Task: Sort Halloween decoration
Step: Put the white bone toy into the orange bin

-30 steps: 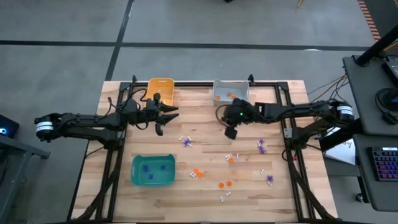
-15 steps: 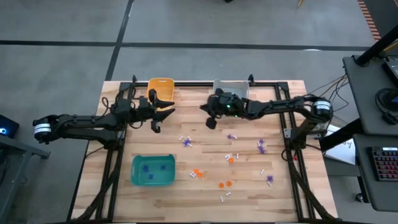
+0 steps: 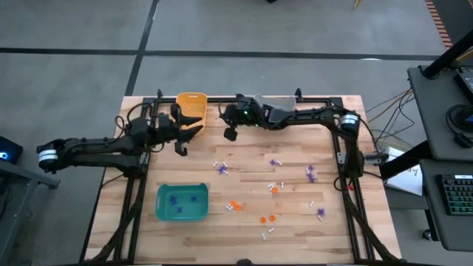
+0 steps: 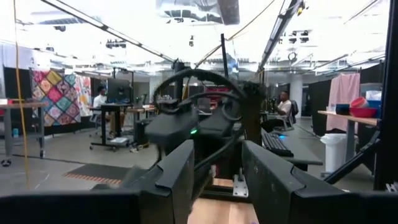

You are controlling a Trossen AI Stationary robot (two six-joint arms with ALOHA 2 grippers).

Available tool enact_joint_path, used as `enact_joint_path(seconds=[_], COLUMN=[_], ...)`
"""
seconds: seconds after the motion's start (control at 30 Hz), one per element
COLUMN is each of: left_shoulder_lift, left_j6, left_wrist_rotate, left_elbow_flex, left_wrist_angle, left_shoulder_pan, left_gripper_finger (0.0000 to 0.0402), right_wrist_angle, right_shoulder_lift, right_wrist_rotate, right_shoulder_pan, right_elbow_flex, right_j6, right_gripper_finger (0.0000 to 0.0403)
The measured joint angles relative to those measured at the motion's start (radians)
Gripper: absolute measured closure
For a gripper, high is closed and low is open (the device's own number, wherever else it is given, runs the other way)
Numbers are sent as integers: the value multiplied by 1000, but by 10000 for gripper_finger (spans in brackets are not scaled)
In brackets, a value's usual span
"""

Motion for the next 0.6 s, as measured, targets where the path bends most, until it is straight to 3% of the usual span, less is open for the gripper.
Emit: enact_joint_path(seconds=[0.17,0.6], left_shoulder_lift=[-18,-86], left_j6=[8,34], left_wrist_rotate=[-1,-2], left_elbow_flex=[0,0], left_wrist_angle=[-27,-82], left_shoulder_pan=[0,7], left_gripper_finger=[283,283], right_wrist_angle=[3,2], right_shoulder_lift=[90,284], right_wrist_rotate=[-83,-96], right_shoulder_pan=[-27,-39], right_elbow_flex=[113,371], right_j6=[2,28], right_gripper_finger=[390,390])
